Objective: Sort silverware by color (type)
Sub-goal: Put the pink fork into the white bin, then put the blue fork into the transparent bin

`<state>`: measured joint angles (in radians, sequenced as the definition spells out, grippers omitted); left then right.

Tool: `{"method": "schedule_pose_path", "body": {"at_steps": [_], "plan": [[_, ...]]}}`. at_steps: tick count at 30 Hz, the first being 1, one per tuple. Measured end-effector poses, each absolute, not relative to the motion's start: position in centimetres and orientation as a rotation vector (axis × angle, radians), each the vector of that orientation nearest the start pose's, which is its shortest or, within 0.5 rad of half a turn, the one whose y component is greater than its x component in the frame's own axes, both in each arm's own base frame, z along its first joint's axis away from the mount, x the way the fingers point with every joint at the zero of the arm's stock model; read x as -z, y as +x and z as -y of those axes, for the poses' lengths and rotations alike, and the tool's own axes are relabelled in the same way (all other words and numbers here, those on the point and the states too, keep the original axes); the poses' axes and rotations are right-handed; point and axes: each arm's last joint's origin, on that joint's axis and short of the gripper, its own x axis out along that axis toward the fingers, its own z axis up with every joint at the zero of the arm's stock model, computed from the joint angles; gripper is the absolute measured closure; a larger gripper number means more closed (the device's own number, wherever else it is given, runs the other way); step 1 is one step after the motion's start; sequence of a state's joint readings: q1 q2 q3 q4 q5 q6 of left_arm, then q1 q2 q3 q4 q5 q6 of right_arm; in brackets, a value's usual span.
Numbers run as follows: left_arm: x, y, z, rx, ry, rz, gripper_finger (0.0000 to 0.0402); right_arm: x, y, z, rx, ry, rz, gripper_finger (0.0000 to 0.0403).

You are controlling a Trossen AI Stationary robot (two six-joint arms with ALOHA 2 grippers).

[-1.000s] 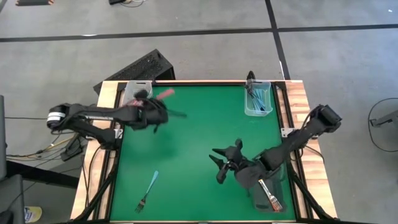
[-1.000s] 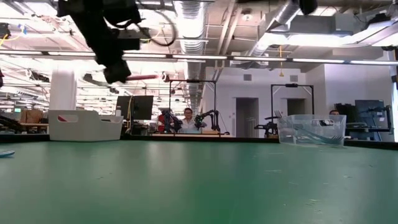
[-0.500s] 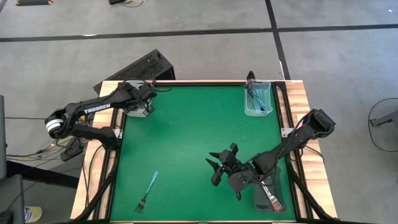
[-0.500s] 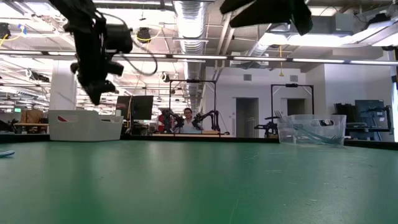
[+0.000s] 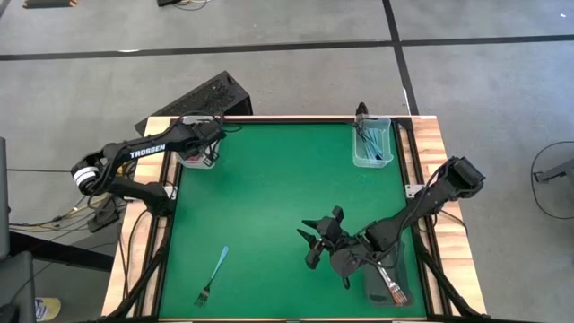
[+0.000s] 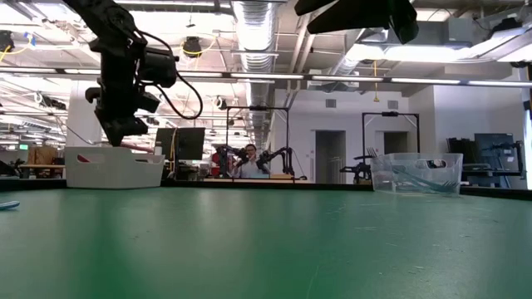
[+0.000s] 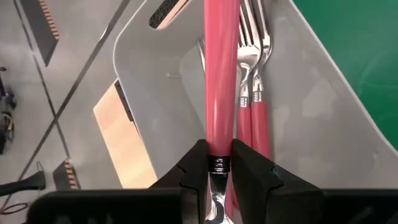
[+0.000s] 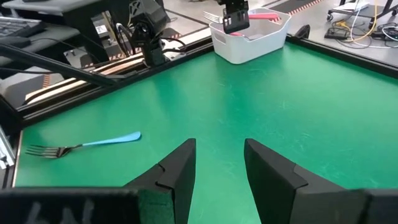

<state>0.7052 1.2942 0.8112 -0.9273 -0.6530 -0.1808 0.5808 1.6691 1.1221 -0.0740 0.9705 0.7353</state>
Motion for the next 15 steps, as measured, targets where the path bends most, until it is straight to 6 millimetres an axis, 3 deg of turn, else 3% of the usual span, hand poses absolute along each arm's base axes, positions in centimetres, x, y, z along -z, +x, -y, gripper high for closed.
{"method": "schedule_pose_path", "body": {"at_steps": [4, 11, 15], "plan": [[-20.71, 14.51, -14.64, -1.227, -0.143, -1.438, 0.0338, -24.12, 30.98, -17.47, 0.509, 0.278, -0.278, 0.0242], [-20.77, 14.43, -14.66, -1.264, -0.119, -1.439, 0.0238, -24.11, 30.97, -17.47, 0.511, 0.291, -0.276, 0.0242], [-20.7, 14.67, -13.84, -1.158, -0.136, -1.479, 0.0204, -24.11, 30.99, -17.45, 0.511, 0.291, -0.277, 0.0242]]}}
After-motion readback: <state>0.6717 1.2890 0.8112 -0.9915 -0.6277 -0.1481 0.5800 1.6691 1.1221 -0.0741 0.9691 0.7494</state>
